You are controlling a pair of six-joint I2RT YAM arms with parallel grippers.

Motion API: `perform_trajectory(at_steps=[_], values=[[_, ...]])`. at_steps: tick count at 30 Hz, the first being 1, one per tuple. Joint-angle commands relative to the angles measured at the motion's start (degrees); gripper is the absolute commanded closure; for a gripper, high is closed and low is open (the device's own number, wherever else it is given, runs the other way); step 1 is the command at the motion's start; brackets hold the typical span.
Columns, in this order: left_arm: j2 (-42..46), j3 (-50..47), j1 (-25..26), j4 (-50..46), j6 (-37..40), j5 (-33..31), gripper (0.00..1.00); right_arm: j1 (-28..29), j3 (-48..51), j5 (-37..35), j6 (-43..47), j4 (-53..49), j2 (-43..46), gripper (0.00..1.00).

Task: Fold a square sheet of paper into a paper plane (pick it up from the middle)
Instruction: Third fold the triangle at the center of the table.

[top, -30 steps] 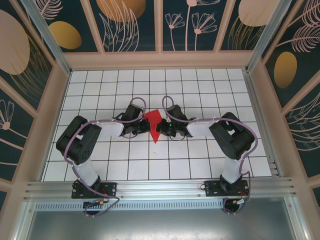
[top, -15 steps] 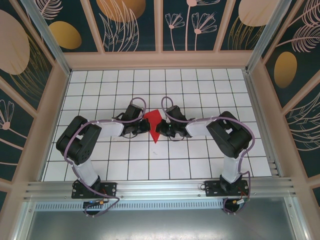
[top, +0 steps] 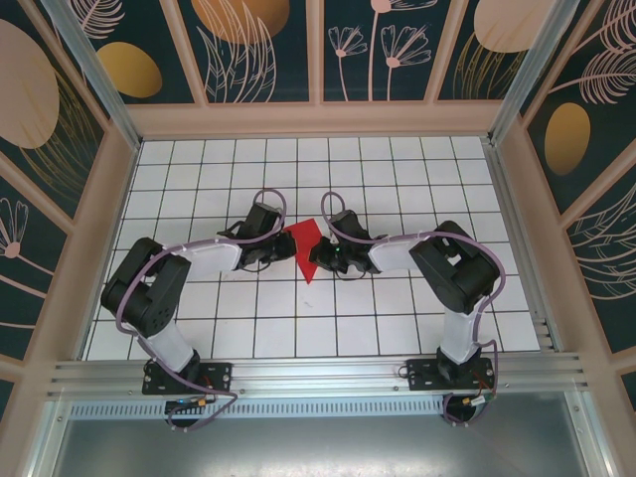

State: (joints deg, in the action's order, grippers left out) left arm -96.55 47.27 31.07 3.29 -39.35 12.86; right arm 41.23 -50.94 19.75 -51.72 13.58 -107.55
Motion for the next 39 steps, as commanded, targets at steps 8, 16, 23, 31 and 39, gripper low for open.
perform_trajectory(at_steps=[8, 16, 23, 31, 39], values=[[-0.37, -2.43, 0.83, 4.01, -1.78, 6.43, 0.9, 0.18, 0.21, -1.6, -1.63, -0.7, -1.87, 0.89], [-3.86, -2.29, 0.97, 4.06, -1.53, 5.41, 0.94, 0.24, 0.26, -0.44, -1.82, 1.1, -0.89, 0.89], [-5.66, -1.21, 0.99, 2.47, -0.69, 2.81, 0.95, 0.2, 0.63, 0.74, -0.17, 3.03, 2.88, 0.88], [-5.7, -0.73, 0.96, 1.81, -0.46, 1.47, 0.94, 0.65, 4.93, 0.72, 1.82, 1.85, 9.58, 0.82], [-5.71, -0.33, 0.97, 1.37, -0.46, 0.76, 0.95, 3.56, 6.6, 2.88, 2.55, 2.38, 9.62, 0.83]])
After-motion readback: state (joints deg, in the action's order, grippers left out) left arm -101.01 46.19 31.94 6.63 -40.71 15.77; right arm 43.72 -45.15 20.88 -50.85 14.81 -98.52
